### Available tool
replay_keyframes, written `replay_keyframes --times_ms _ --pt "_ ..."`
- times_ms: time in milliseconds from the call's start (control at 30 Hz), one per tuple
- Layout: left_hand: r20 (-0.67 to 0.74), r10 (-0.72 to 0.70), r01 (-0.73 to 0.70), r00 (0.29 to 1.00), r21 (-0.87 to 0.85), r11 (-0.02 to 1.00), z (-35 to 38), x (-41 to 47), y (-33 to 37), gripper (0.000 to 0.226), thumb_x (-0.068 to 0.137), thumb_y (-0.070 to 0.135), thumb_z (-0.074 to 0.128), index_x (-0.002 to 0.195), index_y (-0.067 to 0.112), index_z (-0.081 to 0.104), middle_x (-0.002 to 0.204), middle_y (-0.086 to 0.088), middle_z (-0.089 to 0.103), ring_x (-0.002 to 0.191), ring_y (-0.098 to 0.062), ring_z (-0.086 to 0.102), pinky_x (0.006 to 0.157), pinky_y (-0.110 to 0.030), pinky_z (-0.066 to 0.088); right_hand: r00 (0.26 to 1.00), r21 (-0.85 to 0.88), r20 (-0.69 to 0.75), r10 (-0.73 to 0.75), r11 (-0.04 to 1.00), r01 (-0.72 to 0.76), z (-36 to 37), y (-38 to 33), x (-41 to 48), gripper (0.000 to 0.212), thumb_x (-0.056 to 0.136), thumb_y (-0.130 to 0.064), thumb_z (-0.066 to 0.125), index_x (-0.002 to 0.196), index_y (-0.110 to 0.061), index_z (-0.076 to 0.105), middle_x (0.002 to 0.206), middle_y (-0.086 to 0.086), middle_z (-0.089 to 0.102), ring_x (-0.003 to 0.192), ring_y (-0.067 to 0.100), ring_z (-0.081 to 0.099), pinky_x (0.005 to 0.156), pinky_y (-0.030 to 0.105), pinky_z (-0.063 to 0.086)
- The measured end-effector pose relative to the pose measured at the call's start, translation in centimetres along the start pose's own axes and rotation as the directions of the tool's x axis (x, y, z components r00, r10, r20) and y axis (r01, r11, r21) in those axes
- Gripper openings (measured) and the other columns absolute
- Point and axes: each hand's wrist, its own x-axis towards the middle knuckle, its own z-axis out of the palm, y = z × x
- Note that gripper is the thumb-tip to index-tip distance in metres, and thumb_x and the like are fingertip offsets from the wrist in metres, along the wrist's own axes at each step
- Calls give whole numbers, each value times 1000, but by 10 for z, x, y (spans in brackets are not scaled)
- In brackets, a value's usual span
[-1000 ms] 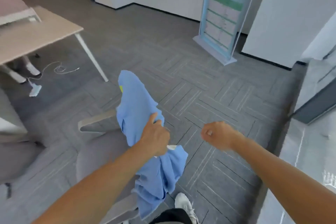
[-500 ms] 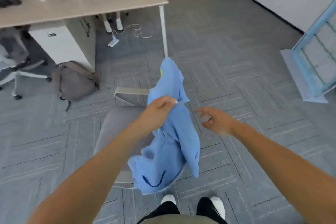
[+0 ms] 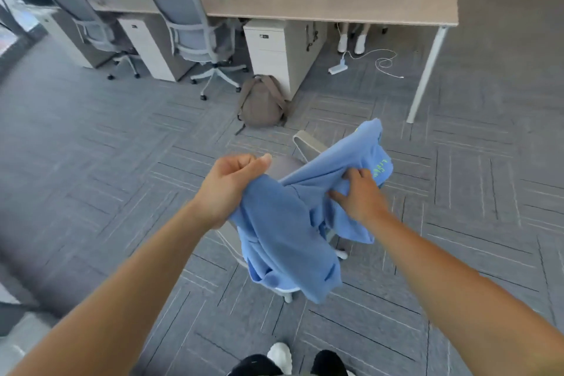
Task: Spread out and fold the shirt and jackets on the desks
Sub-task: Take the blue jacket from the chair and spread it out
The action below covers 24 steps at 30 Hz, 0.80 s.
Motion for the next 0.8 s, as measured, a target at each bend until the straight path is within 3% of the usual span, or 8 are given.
replay_keyframes --times_ms 133,200,267,433,467,533,667,800 --pt "-38 34 -36 999 -70 997 -7 -23 -3 52 76 33 72 48 24 29 51 0 25 48 -16 25 50 -30 19 993 140 85 -81 988 69 4 -7 4 40 86 -28 73 58 -17 46 56 -4 46 62 18 41 59 33 35" --pt "12 63 -62 998 -55 997 -15 -32 -6 54 75 34 72 50 21 26 55 -7 23 53 -21 22 54 -35 17 988 197 96 -117 976 97 7 -11 1 40 86 -14 71 56 -14 45 56 -1 44 61 17 38 61 33 32" --pt "60 87 -97 994 184 978 -27 -36 -15 55 82 32 71 51 22 27 58 -7 25 55 -20 24 53 -31 21 988 207 103 -114 974 91 6 -14 -4 41 86 -9 68 55 -18 43 55 -1 43 62 17 39 61 34 32" --pt "95 164 -175 982 785 595 -50 -21 -64 50 71 68 48 60 20 41 51 8 43 53 -7 40 63 -29 35 988 520 138 -63 854 -18 -39 -25 -30 24 86 0 66 64 -7 60 64 3 47 71 18 45 70 39 45" --pt "91 159 -164 983 823 544 -47 -18 -72 49 66 75 43 66 26 44 54 12 47 58 -8 45 70 -30 36 988 607 141 -57 794 -41 -52 -27 -38 14 86 0 68 76 8 62 72 7 50 75 20 48 72 36 49" --pt "133 141 -185 981 856 482 -27 -13 -83 60 58 87 39 85 34 49 69 19 53 76 -10 55 84 -34 34 987 735 156 -45 673 -86 -78 -33 -58 29 79 -7 72 88 18 61 82 15 56 80 23 56 73 27 54" --pt "237 243 -327 941 824 463 45 -10 -89 105 43 95 48 124 27 50 115 10 56 109 -20 52 96 -42 35 991 851 115 -71 522 -62 -108 -48 -104 10 80 -2 72 71 -6 71 71 5 69 67 12 66 66 23 53" --pt "241 477 -494 845 695 522 93 -6 -79 63 71 77 52 99 20 58 88 7 54 86 -27 57 77 -40 39 992 897 45 -117 441 11 -123 -59 -145 10 67 -17 86 69 -14 77 72 3 72 70 13 67 69 24 54"
